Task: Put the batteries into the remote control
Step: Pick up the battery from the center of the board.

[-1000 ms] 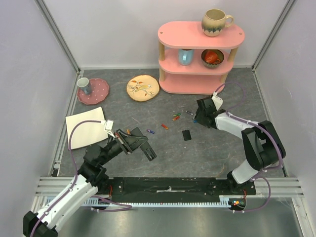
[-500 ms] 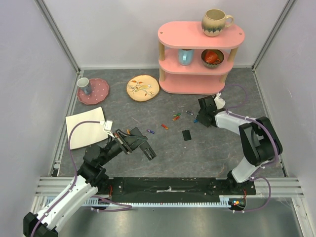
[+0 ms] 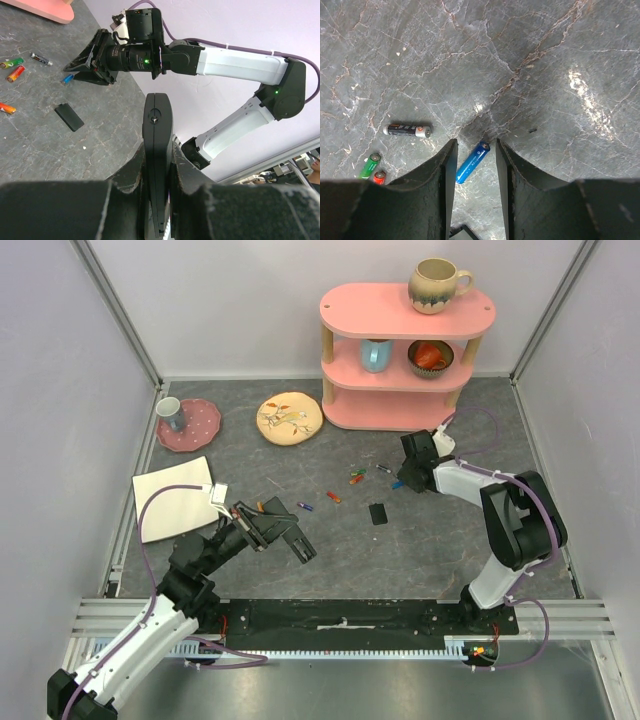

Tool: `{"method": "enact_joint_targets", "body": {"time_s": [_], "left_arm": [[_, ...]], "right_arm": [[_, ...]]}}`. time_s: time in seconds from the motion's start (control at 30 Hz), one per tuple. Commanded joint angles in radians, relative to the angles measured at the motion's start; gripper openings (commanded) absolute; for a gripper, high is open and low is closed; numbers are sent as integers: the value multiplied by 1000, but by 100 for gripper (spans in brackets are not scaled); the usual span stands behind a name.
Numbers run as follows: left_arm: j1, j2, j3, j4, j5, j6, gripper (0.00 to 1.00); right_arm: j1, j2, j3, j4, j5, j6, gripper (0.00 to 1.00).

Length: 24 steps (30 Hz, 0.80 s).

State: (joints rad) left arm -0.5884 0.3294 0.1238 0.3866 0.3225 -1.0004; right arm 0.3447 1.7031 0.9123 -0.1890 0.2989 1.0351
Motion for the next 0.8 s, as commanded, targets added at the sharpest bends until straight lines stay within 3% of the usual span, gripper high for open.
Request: {"method": "enact_joint_targets", "body": {"time_s": [0.0, 0.1, 0.23, 0.4, 0.77], "left_arm": [[6, 2, -1, 3, -7, 28, 2], [6, -3, -3, 3, -7, 25, 2], [5, -4, -6, 5, -14, 17, 2], [6, -10, -10, 3, -23, 8, 2], [6, -24, -3, -14, -37, 3, 2]], "right_arm": [[-1, 35, 4, -73, 0, -15, 43], [-3, 24, -6, -85, -3, -17, 44], [7, 17, -3, -118, -1, -9, 53], [22, 9, 14, -170, 8, 48, 55], [56, 61, 59, -239, 55, 82, 42]]}}
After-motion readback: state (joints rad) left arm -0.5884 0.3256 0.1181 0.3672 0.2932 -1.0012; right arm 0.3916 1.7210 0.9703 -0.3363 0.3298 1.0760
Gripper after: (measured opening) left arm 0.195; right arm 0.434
